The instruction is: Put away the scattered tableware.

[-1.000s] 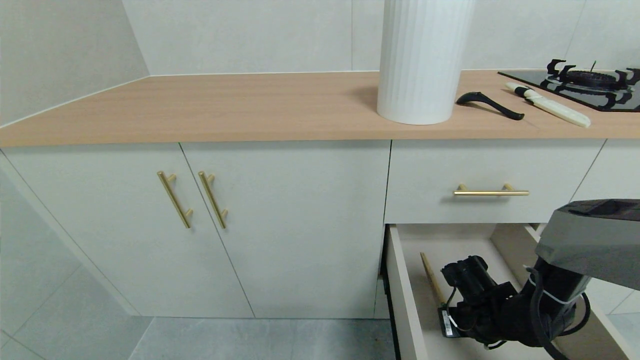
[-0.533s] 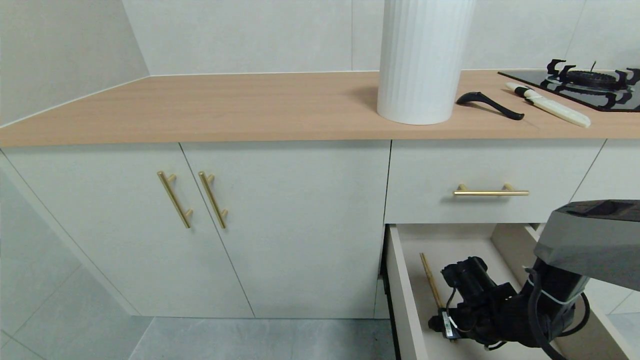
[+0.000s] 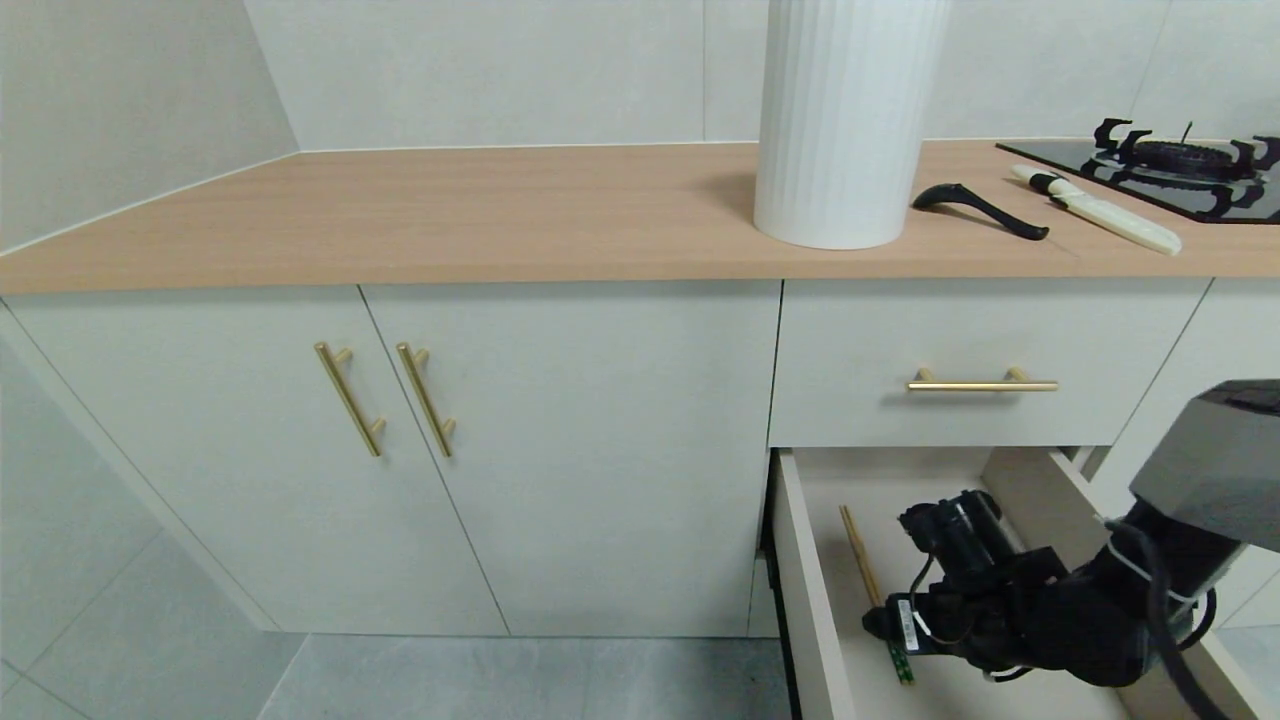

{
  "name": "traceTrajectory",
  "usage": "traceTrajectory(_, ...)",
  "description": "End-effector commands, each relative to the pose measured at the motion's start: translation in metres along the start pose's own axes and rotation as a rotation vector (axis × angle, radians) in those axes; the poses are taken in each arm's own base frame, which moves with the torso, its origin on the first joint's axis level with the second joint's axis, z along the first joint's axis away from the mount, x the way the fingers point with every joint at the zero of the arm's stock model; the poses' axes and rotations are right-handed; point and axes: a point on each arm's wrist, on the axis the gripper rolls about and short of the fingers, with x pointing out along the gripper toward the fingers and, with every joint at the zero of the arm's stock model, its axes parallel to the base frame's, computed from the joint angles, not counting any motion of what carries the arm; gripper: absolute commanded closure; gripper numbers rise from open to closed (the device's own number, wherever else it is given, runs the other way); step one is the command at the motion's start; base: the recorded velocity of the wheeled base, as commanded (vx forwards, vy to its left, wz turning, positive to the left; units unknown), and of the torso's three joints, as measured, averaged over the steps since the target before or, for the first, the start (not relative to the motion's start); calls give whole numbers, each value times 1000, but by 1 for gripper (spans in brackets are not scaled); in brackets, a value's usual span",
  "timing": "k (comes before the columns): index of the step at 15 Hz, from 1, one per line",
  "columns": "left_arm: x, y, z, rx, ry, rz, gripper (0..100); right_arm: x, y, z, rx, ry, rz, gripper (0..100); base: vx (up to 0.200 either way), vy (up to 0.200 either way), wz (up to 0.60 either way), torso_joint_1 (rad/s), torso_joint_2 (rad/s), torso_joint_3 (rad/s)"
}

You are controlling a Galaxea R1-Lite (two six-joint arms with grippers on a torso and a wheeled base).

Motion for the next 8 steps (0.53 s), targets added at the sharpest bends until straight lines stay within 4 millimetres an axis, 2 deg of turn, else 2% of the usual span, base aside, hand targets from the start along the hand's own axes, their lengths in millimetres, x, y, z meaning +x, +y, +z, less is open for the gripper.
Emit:
traceTrajectory(1,0,0,0,0,1,0,0,-53,-12,26,33,-172,21,0,0,0,0,0,0,0)
traceTrajectory(4,0,0,0,0,0,2,0,-88,-21,37,21,-289,20,0,0,0,0,0,0,0)
traceTrajectory(8,0,0,0,0,1,0,0,-126,-36,51,46,-438,-4,0,0,0,0,0,0,0)
